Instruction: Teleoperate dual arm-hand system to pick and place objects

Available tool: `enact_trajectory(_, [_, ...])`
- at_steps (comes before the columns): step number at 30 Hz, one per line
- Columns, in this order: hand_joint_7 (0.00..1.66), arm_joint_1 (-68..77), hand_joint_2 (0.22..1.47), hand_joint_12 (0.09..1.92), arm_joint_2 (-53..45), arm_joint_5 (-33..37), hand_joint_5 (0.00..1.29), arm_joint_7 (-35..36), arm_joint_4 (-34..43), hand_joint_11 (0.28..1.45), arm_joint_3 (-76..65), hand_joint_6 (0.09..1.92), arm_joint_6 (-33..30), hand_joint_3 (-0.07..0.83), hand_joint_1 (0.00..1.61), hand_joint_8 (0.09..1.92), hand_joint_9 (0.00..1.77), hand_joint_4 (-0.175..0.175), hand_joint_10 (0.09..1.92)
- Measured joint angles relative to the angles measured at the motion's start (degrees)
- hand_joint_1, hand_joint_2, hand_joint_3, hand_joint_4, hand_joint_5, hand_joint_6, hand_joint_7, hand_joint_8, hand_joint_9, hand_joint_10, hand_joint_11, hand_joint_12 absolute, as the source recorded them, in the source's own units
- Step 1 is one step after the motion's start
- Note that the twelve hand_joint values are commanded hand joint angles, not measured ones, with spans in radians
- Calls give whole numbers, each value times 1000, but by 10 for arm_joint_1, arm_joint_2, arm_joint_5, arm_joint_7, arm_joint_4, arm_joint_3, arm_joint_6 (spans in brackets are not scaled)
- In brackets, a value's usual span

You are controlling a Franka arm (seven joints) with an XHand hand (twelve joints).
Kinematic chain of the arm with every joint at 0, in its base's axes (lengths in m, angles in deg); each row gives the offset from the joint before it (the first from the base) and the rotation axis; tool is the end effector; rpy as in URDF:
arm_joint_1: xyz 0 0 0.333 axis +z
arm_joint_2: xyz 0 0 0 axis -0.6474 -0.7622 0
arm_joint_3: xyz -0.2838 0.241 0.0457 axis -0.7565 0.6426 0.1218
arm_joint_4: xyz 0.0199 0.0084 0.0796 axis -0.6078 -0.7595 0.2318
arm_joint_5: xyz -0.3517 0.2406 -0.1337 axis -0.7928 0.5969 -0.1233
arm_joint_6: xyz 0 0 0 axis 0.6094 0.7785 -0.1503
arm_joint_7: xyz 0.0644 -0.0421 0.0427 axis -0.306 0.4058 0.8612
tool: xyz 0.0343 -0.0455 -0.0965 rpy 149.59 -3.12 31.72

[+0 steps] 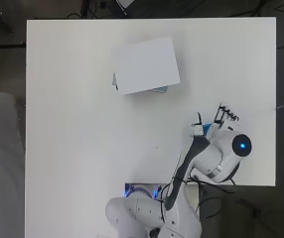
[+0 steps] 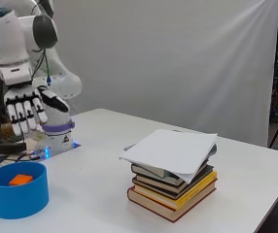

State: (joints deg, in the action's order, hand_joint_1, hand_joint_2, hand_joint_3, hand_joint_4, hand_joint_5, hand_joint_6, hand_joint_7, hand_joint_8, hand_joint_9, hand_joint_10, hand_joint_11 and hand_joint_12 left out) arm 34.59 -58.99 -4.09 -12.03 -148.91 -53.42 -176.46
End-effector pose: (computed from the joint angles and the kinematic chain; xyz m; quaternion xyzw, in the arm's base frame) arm 0.3037 -0.3526 0.4705 -0.9873 -0.1362 -0.0088 0.0810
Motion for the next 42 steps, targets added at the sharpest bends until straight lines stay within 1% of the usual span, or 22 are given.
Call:
enact_trajectory(1, [305,-5,1064,87,21,-6,197,-5,1,435,25,87,15,0,0,87,413,35,87])
enact_trajectory(3, [354,-12,1066,87,61,-14,258,-8,15,443,75,87,41,0,12,87,469,46,87])
enact_trajectory(5, [398,-13,1068,87,85,-16,299,5,47,452,112,87,59,0,42,87,528,50,87])
enact_trajectory(7, [392,-14,1060,87,89,-16,302,17,84,455,129,87,84,-4,63,87,534,50,87])
enact_trajectory(10, [341,-16,1051,87,89,-11,301,9,122,455,149,87,120,-6,86,87,485,46,87])
enact_trajectory(12, [397,-15,1057,87,103,-2,307,4,127,455,181,87,146,-2,89,87,510,42,87])
enact_trajectory(15, [406,-11,1059,87,132,15,299,-13,130,433,254,87,180,-1,113,87,503,23,87])
enact_trajectory(18, [393,-3,1062,87,140,33,294,-30,152,416,338,87,221,0,149,87,486,4,87])
enact_trajectory(21, [370,3,1067,87,137,55,310,-43,165,404,401,87,250,1,212,87,463,6,87])
enact_trajectory(26, [353,3,1067,87,127,58,344,-51,172,393,408,87,260,0,241,87,439,16,87])
enact_trajectory(31, [358,5,1074,87,114,49,361,-54,175,401,425,87,264,3,239,87,446,15,87])
enact_trajectory(35, [408,5,1073,87,110,43,387,-56,154,416,431,87,250,0,212,87,486,18,87])
enact_trajectory(38, [438,6,1058,87,98,36,395,-58,163,431,440,87,247,-5,188,87,512,19,87])
enact_trajectory(40, [442,7,1055,87,102,32,390,-55,167,437,443,87,247,-5,171,87,516,22,87])
enact_trajectory(42, [436,9,1056,87,112,32,384,-49,155,440,443,87,247,-4,165,87,510,26,87])
